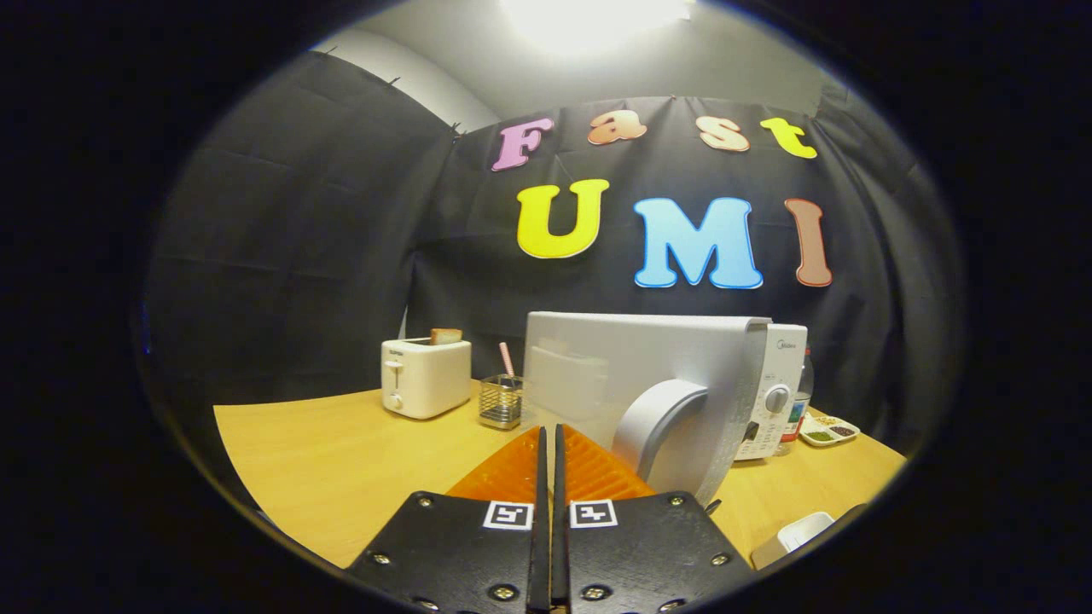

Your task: Open the microwave, put the food inside, and close the microwave door.

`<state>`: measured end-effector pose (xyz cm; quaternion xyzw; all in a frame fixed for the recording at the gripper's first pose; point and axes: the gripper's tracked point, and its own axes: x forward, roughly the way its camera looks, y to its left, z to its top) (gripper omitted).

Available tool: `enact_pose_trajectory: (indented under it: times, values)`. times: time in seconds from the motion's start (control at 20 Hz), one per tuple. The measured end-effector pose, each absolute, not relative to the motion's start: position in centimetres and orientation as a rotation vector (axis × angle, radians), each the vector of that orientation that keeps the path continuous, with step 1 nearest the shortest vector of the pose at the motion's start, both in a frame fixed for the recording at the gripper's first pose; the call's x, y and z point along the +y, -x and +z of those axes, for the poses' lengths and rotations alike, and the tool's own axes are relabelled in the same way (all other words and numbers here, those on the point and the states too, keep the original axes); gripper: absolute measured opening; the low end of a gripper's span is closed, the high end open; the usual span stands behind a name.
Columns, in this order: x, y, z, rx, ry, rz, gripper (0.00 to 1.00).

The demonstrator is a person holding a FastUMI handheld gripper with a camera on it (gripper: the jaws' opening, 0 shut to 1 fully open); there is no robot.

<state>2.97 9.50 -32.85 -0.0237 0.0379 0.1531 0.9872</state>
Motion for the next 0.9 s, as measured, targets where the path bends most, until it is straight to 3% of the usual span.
enact_pose_trajectory:
  times: [0.3,0.9]
  values:
    - [2.1,-9.2,-32.8,0.064,0.082,0.130,0.01]
    - [-1.2,-20.0,-34.5,0.177,0.008,0.002,0.02]
